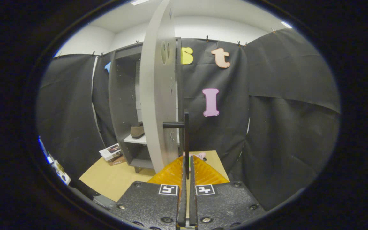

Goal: Open the shoe cabinet door, grab the shoes and put them into the shoe cabinet, then close the shoe cabinet door.

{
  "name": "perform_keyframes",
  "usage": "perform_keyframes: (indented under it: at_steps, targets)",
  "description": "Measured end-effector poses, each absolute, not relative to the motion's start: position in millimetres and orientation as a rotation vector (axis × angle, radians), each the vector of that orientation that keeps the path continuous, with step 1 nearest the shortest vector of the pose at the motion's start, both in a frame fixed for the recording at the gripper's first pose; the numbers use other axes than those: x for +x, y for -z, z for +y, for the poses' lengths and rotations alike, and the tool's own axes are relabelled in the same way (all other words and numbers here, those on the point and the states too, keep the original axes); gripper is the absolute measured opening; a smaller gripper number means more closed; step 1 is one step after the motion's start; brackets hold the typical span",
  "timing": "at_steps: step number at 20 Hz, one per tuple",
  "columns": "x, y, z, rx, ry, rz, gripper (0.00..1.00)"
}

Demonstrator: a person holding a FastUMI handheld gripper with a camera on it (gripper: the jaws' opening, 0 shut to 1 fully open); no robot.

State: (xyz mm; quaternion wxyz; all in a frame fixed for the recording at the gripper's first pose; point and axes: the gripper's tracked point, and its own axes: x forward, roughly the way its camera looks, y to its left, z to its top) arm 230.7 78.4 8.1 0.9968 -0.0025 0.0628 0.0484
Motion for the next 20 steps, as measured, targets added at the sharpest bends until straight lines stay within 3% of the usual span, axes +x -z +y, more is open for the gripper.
perform_keyframes:
  at_steps: [1, 4, 8, 12, 16, 20]
  targets:
    - [232.2, -9.6, 73.5, -0.014, -0.070, 0.114, 0.08]
    - [225.4, -15.6, 63.1, -0.030, 0.013, 0.083, 0.43]
    - [213.9, -27.4, 67.1, 0.004, 0.070, 0.031, 0.66]
    - [215.3, -25.9, 82.4, -0.011, 0.052, -0.016, 0.81]
    - [207.2, 3.9, 110.3, -0.041, -0.023, 0.071, 0.93]
    - [202.1, 34.1, 122.9, -0.092, -0.092, 0.185, 0.94]
